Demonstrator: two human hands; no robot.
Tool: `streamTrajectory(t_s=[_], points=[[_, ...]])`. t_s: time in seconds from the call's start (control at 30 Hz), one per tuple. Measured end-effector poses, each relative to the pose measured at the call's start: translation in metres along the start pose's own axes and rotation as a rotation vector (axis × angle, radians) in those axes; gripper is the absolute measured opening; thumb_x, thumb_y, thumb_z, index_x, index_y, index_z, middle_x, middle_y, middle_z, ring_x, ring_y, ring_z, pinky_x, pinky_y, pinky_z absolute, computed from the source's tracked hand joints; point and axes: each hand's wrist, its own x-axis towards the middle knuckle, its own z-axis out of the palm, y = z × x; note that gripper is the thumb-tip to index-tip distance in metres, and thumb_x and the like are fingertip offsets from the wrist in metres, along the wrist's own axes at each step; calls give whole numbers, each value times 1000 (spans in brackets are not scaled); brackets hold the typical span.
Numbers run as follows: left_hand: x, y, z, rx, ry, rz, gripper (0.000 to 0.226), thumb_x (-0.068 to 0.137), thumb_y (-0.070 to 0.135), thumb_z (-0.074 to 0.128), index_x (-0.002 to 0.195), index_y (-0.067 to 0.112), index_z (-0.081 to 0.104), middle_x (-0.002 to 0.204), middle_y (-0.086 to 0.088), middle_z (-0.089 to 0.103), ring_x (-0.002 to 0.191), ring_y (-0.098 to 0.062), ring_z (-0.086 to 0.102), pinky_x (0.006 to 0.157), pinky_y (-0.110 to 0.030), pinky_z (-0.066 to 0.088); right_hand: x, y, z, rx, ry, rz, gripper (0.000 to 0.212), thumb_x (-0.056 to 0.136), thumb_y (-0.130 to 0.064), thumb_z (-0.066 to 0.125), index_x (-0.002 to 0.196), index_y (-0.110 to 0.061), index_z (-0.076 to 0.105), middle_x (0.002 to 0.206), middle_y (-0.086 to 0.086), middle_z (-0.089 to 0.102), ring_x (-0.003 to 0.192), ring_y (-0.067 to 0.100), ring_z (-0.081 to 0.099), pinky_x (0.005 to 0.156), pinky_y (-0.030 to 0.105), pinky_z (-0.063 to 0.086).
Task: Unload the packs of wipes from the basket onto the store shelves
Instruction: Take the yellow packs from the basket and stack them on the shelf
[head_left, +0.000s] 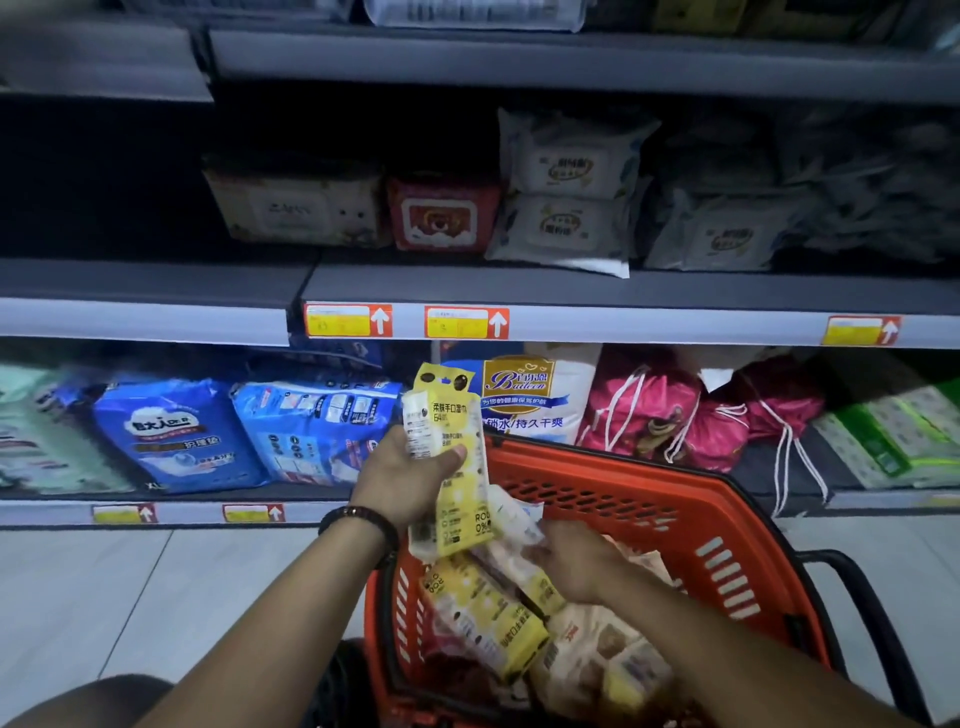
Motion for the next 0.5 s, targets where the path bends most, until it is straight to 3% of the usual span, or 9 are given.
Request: streamTrajectory(t_s=[0.07, 0.13, 0.23, 0.33, 0.5], points=[[-2, 4, 0, -17, 35, 17, 21, 93, 28, 79, 109, 24, 66, 105, 5, 78, 95, -17, 75, 93, -42, 59, -17, 12, -34, 160, -4, -65, 38, 108, -45, 53, 113, -11, 69, 104, 11, 73, 95, 26, 70, 76, 34, 50], [-4, 7, 0, -37, 58, 39, 20, 93, 27, 79, 107, 25, 65, 106, 5, 77, 96, -19, 75, 94, -42, 59, -37, 26, -68, 357, -6, -123, 32, 109, -36, 55, 103, -10, 71, 90, 4, 74, 80, 19, 68, 68, 29, 48], [-9, 10, 8, -63, 51, 50, 20, 95, 28, 78, 108, 24, 63, 106, 5, 77, 97, -21, 75, 93, -42, 58, -75, 41, -101, 769, 104, -193, 24, 110, -22, 55, 116, -5, 71, 104, 12, 81, 84, 16, 73, 74, 30, 57], [-17, 10, 28, -135, -7, 31, 30, 90, 35, 82, 113, 23, 67, 109, 4, 80, 99, -21, 77, 98, -48, 58, -109, 40, -107, 1280, 166, -208, 26, 109, -16, 52, 125, -3, 70, 112, 15, 80, 93, 23, 78, 76, 31, 63], [-28, 8, 68, -317, -111, -51, 59, 72, 56, 85, 119, 26, 66, 110, -8, 81, 100, -33, 79, 92, -63, 59, -127, 21, -115, 1575, 234, -276, 28, 108, -16, 53, 128, -3, 67, 119, 20, 78, 100, 29, 78, 82, 42, 65]])
